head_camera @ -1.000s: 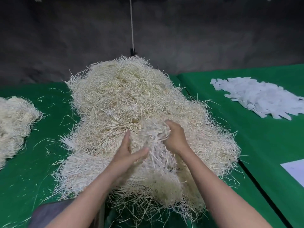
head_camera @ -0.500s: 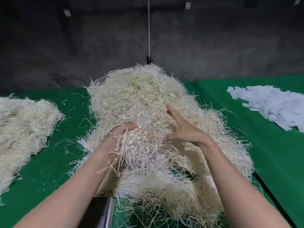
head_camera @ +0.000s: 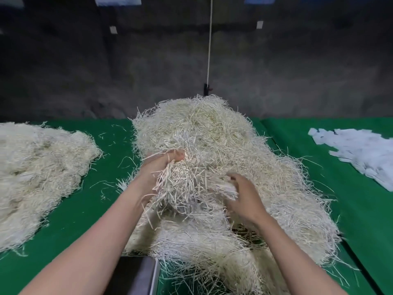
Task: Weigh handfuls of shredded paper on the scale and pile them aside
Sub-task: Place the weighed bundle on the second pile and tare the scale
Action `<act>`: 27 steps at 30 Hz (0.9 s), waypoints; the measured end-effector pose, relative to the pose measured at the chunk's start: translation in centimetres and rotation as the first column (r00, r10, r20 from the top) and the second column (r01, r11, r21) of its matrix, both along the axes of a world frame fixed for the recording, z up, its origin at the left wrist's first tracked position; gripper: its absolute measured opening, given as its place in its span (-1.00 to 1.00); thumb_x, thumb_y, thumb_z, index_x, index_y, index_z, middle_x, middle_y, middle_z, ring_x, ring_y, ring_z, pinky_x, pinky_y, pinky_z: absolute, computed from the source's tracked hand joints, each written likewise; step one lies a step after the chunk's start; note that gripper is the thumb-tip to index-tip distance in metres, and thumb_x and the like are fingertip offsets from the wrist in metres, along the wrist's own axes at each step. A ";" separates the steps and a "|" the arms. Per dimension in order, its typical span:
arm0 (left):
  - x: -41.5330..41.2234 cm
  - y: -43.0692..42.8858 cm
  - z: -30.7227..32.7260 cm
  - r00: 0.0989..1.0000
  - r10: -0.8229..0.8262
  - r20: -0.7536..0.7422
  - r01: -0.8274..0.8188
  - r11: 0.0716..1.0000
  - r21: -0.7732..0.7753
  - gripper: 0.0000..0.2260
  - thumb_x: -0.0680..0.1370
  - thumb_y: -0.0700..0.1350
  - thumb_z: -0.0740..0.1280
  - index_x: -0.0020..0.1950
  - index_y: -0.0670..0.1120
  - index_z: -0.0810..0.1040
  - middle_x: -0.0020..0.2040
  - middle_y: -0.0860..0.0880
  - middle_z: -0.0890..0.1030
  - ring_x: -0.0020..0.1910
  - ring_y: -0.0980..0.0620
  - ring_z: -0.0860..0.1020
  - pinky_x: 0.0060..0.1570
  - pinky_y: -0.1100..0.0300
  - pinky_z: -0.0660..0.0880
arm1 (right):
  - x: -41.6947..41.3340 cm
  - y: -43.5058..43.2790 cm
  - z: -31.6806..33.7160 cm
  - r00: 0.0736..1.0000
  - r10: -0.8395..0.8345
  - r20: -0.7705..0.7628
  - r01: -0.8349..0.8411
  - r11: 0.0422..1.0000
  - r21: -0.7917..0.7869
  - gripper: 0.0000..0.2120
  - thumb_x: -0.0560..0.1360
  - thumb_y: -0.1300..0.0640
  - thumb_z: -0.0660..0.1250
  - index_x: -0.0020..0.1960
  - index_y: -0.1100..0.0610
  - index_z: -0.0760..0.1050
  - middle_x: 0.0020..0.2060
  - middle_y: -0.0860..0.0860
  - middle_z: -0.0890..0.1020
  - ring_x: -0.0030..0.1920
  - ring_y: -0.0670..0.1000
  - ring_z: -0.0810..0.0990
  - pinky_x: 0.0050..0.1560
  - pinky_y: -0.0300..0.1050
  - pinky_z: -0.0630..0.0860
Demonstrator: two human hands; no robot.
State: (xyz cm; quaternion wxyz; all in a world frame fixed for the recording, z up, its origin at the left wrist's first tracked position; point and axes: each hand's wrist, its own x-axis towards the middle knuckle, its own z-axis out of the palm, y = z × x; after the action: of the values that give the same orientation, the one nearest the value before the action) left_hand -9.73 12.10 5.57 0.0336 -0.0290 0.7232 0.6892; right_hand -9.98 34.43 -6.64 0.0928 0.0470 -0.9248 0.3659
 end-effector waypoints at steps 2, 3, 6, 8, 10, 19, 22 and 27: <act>0.4 -0.5 0.7 0.999 -0.029 -0.045 0.028 1.000 -0.002 -0.87 0.35 -0.09 0.44 -0.12 0.01 0.62 0.03 0.15 0.56 0.13 0.04 0.46 0.31 0.05 0.22 | 0.2 -0.5 2.7 0.983 -0.025 -0.183 0.058 0.983 0.176 -0.23 0.32 -0.06 0.45 0.43 -0.14 0.17 0.33 -0.19 0.28 0.36 -0.10 0.18 0.36 -0.10 0.09; 0.2 -0.8 1.2 0.998 -0.025 -0.065 0.026 1.000 0.008 -0.83 0.31 -0.07 0.45 -0.12 0.00 0.61 -0.04 0.20 0.55 0.05 0.11 0.48 0.25 0.10 0.25 | 0.1 -0.8 3.9 0.974 -0.009 -0.227 0.066 0.967 0.246 -0.18 0.30 -0.08 0.45 0.45 -0.15 0.13 0.38 -0.16 0.23 0.38 -0.09 0.13 0.31 -0.12 0.04; 0.2 -1.3 3.5 0.981 -0.080 -0.177 0.079 0.997 -0.010 -0.85 0.31 -0.06 0.39 -0.15 0.06 0.53 -0.04 0.29 0.47 -0.21 0.40 0.41 0.01 0.33 0.28 | -0.5 -2.3 7.7 0.985 0.167 -0.041 -0.158 0.972 0.176 0.08 0.29 -0.02 0.52 0.46 -0.32 -0.23 0.47 -0.24 -0.05 0.44 -0.15 -0.07 0.38 -0.08 -0.11; -0.4 -1.4 5.1 0.961 -0.096 -0.257 0.084 0.995 -0.060 -0.87 0.47 -0.16 0.30 -0.15 0.09 0.47 0.05 0.24 0.40 -0.13 0.36 0.40 -0.01 0.41 0.22 | -0.9 -4.2 9.4 0.939 0.335 0.078 -0.326 0.939 -0.109 0.09 0.34 0.20 0.46 0.36 -0.49 -0.28 0.46 -0.26 -0.13 0.46 -0.12 0.04 0.43 -0.10 0.14; -0.8 -1.2 6.6 0.940 -0.088 -0.329 0.076 0.996 -0.048 -0.83 0.52 -0.21 0.25 -0.14 0.07 0.47 -0.03 0.31 0.45 -0.19 0.45 0.41 -0.14 0.49 0.27 | -1.2 -6.5 9.0 0.911 0.380 0.157 -0.332 0.905 -0.265 -0.20 0.45 0.35 0.28 0.49 -0.19 0.04 0.46 -0.03 0.13 0.31 -0.03 0.41 0.13 -0.39 0.46; -1.5 -2.8 1.1 0.943 -0.265 -0.202 0.100 0.802 -0.588 -0.19 0.36 -0.28 0.46 0.47 0.17 0.15 0.45 0.03 0.26 0.33 0.13 0.32 0.26 0.16 0.39 | -0.3 -5.3 4.5 0.952 0.139 0.273 -0.069 0.965 -0.251 -0.90 0.48 0.33 0.32 -0.17 0.16 0.50 -0.22 0.06 0.59 -0.27 0.02 0.57 -0.22 -0.05 0.55; -0.8 -0.5 -2.2 0.787 -0.577 0.218 0.506 0.401 -0.764 0.05 0.35 -0.29 0.44 0.50 0.24 -0.25 0.50 0.20 -0.19 0.47 0.13 -0.13 0.40 0.10 -0.12 | -0.6 -6.1 6.2 0.974 0.142 0.179 -0.084 0.950 -0.302 -0.82 0.47 0.42 0.25 -0.03 0.21 0.52 -0.14 -0.01 0.54 -0.19 -0.04 0.54 -0.25 -0.24 0.49; -1.5 1.1 -2.9 0.955 -0.288 0.071 0.234 0.584 -0.777 -0.78 0.51 -0.30 0.28 0.13 -0.11 0.50 0.18 -0.07 0.52 0.19 -0.03 0.51 0.23 0.19 0.37 | -0.2 -5.1 5.2 0.982 0.101 0.160 -0.049 0.953 -0.299 -0.64 0.46 0.27 0.37 0.23 0.14 0.43 0.15 0.01 0.53 -0.17 -0.06 0.58 -0.21 -0.24 0.58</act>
State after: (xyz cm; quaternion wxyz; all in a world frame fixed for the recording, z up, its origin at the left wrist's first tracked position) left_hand -11.18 13.22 2.66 0.0957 0.0875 0.9461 0.2968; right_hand -10.19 29.37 -1.49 0.0038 0.0356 -0.8622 0.5052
